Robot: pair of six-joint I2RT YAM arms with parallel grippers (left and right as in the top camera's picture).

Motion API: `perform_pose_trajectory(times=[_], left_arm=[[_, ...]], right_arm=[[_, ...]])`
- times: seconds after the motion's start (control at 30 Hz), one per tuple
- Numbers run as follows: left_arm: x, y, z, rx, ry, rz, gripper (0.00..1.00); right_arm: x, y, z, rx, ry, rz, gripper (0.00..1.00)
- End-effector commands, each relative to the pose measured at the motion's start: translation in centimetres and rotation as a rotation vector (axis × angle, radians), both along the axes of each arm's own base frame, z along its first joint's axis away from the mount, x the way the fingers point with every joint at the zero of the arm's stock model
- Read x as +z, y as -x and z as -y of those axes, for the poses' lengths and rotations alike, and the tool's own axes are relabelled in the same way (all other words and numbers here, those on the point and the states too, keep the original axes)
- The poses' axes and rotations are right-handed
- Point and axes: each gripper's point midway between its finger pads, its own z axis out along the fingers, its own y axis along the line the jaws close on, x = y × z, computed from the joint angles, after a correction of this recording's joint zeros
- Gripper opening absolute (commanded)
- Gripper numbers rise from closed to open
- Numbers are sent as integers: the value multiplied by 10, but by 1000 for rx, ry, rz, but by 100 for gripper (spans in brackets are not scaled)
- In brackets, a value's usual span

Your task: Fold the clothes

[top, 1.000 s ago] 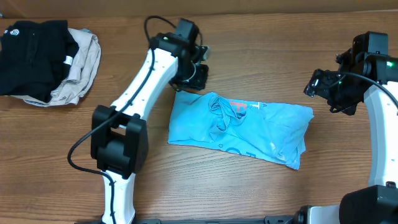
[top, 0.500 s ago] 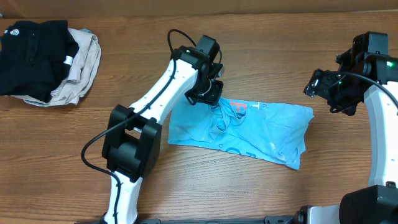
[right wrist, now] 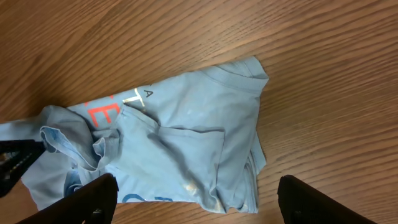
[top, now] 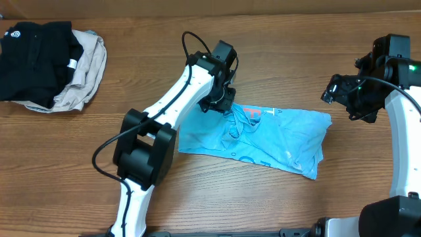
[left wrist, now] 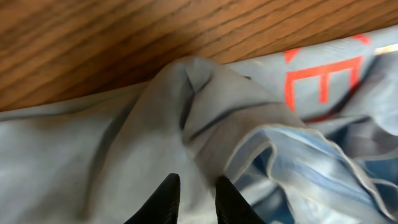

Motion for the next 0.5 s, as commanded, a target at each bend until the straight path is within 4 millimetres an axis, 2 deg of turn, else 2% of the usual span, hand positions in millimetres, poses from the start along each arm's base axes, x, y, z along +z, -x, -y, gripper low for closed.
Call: perform_pose_trajectory(times=[0.0, 0.27, 0.33, 0.37, 0.47], left_arm=[[-23, 10, 5, -10, 3, -62, 22], [-21, 9, 8, -18, 19, -61, 20], [-20, 9, 9, -22, 27, -62, 13], [-19, 9, 10, -25, 33, -61, 6], [-17, 9, 17, -41, 67, -62, 4]], right_arm=[[6, -2, 3, -6, 13, 20, 86], [6, -5, 3, -4, 15, 30, 86], [6, -5, 3, -4, 15, 31, 86], [6, -5, 3, -4, 15, 31, 86], [6, -5, 3, -4, 15, 30, 86]])
